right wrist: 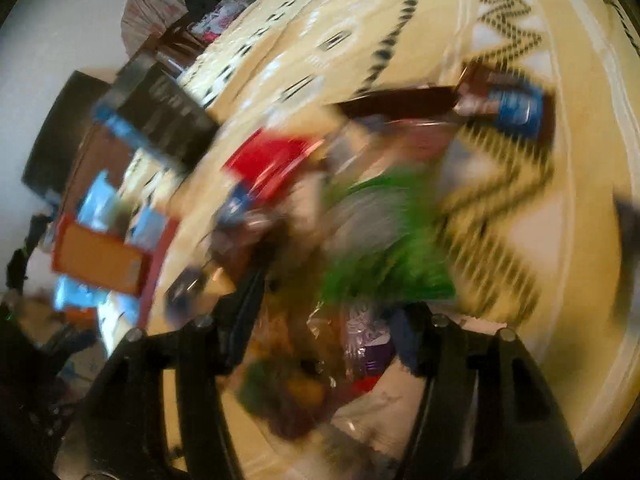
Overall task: Organize snacks
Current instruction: 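Move both tools back toward the snack pile on the bed, then grasp the dark chocolate bar with the right tool while the left tool grasps the grey packet, then carry both held packets over the glass bowl with both tools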
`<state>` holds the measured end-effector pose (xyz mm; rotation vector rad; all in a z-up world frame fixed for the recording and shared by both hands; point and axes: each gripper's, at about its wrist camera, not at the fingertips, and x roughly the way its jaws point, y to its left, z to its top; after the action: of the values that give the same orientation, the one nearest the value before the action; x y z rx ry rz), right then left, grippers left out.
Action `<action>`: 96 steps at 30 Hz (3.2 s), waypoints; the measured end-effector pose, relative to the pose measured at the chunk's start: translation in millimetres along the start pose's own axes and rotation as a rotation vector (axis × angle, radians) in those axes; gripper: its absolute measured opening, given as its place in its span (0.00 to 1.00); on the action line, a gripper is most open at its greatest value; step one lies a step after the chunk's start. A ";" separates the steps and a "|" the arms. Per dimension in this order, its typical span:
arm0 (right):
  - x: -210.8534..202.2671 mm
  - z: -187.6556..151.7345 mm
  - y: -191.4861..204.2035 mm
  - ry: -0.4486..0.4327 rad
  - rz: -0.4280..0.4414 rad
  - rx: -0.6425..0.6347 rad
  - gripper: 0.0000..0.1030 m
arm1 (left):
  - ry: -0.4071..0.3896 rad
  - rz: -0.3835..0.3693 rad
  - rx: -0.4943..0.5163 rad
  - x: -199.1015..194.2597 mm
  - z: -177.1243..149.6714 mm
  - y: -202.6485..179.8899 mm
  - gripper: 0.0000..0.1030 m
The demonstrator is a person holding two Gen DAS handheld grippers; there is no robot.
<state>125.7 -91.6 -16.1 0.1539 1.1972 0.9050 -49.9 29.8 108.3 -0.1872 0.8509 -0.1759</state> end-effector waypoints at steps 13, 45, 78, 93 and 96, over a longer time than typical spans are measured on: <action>-82.6 -103.8 43.5 -0.117 -0.198 -0.038 0.60 | 0.036 0.012 -0.004 -12.4 -32.2 7.1 0.73; -38.9 -90.5 100.4 -0.168 -0.094 -0.177 0.25 | 0.027 0.041 -0.067 21.2 -20.7 24.9 0.64; -67.6 -133.4 93.6 -0.322 -0.150 -0.005 0.19 | -0.221 0.037 -0.012 -28.8 38.5 9.4 0.18; -102.0 -46.7 214.9 -0.450 -0.164 -0.252 0.19 | -0.469 0.141 -0.141 -176.1 60.9 75.2 0.18; -93.7 -23.7 255.5 -0.457 -0.131 -0.325 0.19 | -0.514 0.196 -0.186 -205.5 56.1 102.3 0.18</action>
<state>-34.8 3.8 183.3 0.0163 0.6208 0.8775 -132.2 181.1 270.2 -0.3058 0.3678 0.1338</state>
